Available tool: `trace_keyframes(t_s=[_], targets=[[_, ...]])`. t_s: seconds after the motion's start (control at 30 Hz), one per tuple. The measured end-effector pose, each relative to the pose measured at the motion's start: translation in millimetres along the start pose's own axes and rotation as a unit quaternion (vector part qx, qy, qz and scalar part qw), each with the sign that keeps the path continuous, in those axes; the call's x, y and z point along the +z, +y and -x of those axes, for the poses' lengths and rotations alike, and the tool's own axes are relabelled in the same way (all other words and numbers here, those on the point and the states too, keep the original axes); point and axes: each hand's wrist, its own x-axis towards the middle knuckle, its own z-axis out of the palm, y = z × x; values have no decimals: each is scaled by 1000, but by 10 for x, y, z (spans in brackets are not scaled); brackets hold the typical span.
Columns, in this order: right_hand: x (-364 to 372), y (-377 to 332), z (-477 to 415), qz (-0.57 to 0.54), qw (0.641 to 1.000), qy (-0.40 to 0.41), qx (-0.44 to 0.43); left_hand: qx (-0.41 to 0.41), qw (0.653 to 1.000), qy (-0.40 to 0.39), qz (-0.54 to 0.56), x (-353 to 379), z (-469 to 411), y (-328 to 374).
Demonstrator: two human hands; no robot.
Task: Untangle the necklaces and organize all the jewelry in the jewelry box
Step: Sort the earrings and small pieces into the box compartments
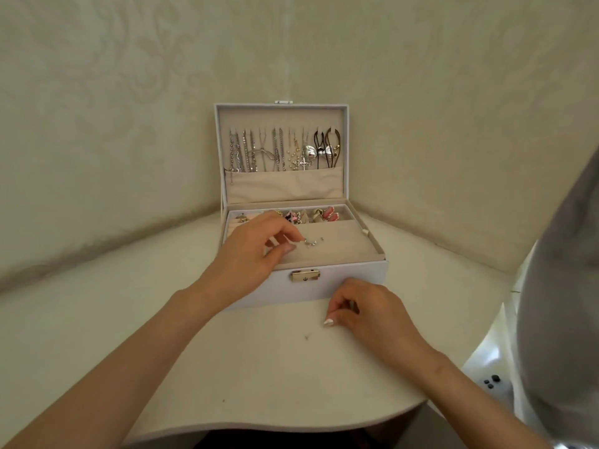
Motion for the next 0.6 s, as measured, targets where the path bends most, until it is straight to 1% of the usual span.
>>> trace_keyframes(t_s=[0.03,0.07,0.1,0.13,0.2,0.23,0.27,0.33,0.4,0.47,0.5,0.57,0.6], targets=[[7,5,3,-3,1000,6,-2,21,999,30,-14,9,60,52],[13,12,6,-8,1000,11,-3,36,998,41,-16,15,124,110],[17,19,8,-12,1000,15,-4,44,999,29,-7,27,189,161],[21,31,8,-17,1000,20,-5,43,999,-8,9,46,254,206],[16,49,8,-47,998,33,-8,13,993,-116,21,120,375,230],[-1,45,11,-73,996,48,-11,0,987,-162,4,166,428,213],[-35,25,14,-104,992,68,-14,-4,981,-191,-20,219,476,181],[-148,-43,-8,-173,977,122,-17,-10,977,-211,-43,297,541,129],[-281,-125,-101,-202,962,184,-24,-18,978,-204,-33,328,552,104],[-385,-186,-286,-151,965,213,-26,-18,980,-195,-29,342,540,100],[-418,-204,-392,-105,973,206,-20,-18,981,-189,-27,348,539,89],[-447,-216,-580,-19,986,163,6,-19,984,-176,-20,356,538,83],[-444,-212,-646,7,990,139,21,-18,985,-172,-22,362,542,80]])
